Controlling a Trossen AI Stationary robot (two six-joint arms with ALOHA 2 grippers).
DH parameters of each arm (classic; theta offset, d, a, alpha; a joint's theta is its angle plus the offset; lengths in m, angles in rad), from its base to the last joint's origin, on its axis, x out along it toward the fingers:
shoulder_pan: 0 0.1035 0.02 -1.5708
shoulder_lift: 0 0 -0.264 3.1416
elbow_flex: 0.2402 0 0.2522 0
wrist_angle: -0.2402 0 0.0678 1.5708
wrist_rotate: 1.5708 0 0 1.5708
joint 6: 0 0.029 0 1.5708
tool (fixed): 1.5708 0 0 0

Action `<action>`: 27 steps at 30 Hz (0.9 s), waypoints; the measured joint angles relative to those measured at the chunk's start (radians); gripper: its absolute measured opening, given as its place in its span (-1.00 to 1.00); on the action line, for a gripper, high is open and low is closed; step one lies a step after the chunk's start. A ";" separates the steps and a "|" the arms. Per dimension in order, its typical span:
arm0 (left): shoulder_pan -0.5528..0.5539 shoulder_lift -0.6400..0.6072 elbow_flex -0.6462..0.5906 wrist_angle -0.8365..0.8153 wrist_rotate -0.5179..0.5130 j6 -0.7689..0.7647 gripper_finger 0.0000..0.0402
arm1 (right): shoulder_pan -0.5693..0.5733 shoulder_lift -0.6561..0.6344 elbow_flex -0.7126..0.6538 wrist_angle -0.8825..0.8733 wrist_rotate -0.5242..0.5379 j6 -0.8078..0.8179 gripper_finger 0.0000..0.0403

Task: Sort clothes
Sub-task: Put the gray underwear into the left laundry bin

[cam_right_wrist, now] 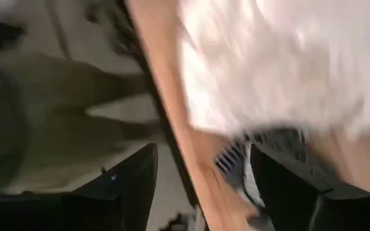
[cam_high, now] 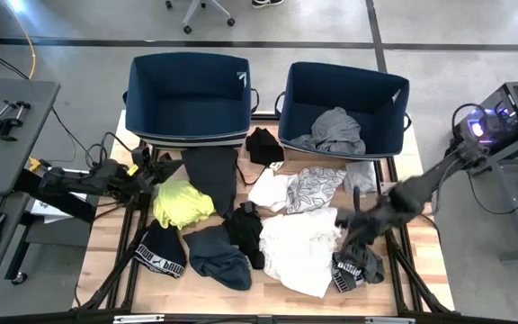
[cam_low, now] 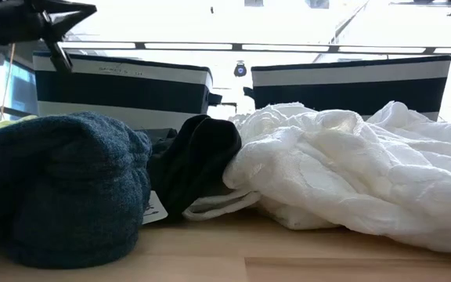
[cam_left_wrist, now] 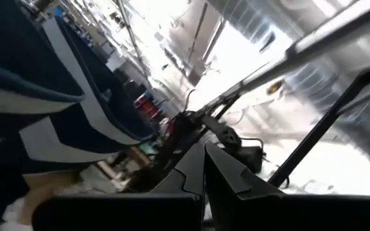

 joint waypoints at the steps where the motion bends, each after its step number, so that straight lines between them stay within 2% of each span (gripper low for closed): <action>1: 0.000 0.019 0.017 -0.017 0.010 0.024 -1.00 | 0.021 0.000 -0.045 0.009 0.005 0.056 0.17; 7: -0.017 0.203 0.139 -0.119 0.110 0.161 -1.00 | 0.098 0.001 -0.260 0.041 0.012 0.312 0.17; 11: -0.048 0.355 0.232 -0.119 0.170 0.284 -1.00 | 0.120 0.033 -0.367 0.147 -0.049 0.349 0.17; 15: -0.074 0.489 0.342 -0.138 0.208 0.393 -1.00 | 0.124 0.122 -0.437 0.246 -0.133 0.374 0.12; 17: -0.082 0.544 0.395 -0.142 0.209 0.419 -1.00 | 0.122 0.180 -0.450 0.279 -0.147 0.389 0.01; 19: -0.082 0.595 0.448 -0.147 0.199 0.409 -1.00 | 0.118 0.227 -0.450 0.286 -0.173 0.394 -0.19; 24: -0.078 0.713 0.585 -0.201 0.193 0.418 -1.00 | 0.104 0.239 -0.404 0.263 -0.195 0.373 -0.87; 25: -0.078 0.737 0.615 -0.220 0.192 0.450 -1.00 | 0.101 0.221 -0.378 0.249 -0.193 0.367 -0.91; 27: -0.076 0.784 0.668 -0.242 0.161 0.496 -1.00 | 0.090 0.170 -0.312 0.197 -0.192 0.374 -0.87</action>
